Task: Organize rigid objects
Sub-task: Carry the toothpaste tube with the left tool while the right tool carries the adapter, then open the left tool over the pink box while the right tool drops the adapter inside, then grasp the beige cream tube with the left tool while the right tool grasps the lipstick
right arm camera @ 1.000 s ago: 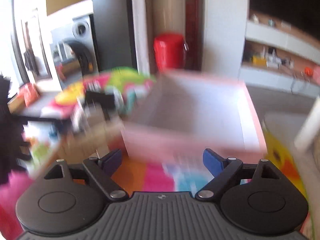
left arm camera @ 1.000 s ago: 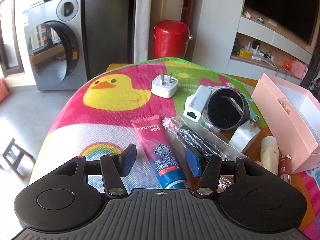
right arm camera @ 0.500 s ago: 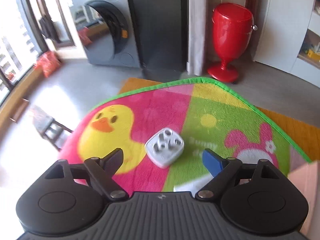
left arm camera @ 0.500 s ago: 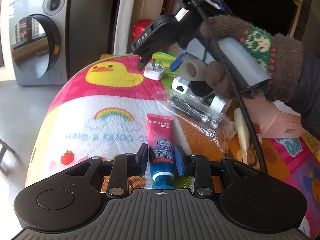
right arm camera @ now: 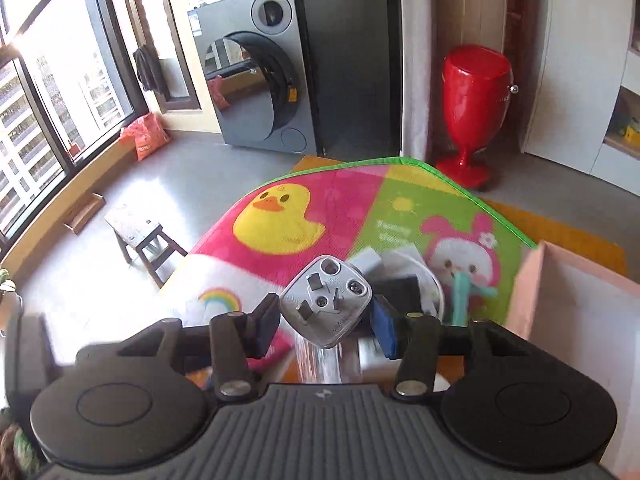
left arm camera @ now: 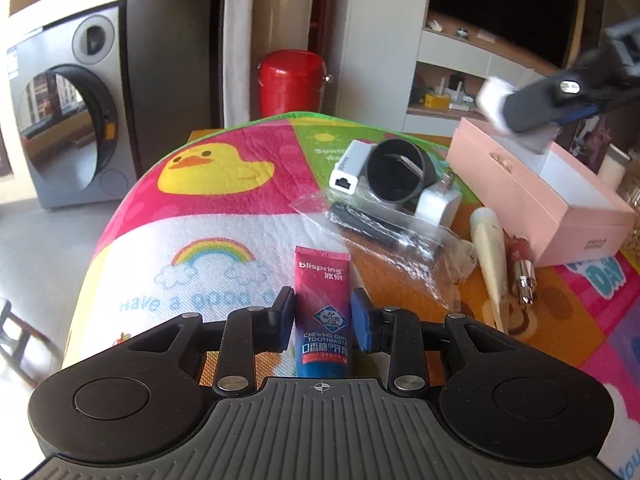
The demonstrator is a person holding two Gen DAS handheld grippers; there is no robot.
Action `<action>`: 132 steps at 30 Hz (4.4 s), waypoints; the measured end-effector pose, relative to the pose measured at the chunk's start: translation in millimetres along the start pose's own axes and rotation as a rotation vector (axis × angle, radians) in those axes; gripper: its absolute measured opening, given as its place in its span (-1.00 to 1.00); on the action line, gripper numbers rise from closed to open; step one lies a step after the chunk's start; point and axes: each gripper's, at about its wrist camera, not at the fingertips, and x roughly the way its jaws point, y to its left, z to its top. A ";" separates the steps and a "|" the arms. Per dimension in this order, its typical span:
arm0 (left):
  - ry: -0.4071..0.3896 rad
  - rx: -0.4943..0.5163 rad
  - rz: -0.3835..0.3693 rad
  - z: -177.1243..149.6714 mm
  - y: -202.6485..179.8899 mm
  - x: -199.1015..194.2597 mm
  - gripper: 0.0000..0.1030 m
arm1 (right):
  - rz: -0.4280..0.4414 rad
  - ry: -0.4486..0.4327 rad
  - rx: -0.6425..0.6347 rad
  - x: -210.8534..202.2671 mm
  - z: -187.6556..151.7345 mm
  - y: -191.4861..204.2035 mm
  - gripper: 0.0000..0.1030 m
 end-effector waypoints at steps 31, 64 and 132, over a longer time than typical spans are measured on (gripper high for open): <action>0.135 0.249 -0.170 -36.1 -125.2 -57.8 -0.53 | -0.172 -0.161 0.109 -107.7 -245.6 -76.2 -0.04; -0.029 0.277 -0.253 -29.0 -137.9 -63.9 -0.32 | -0.241 -0.239 0.019 -127.0 -236.7 -74.9 -0.77; 0.126 0.095 -0.403 10.3 -118.4 29.4 -0.53 | -0.255 -0.206 0.223 -64.8 -224.3 -94.2 0.26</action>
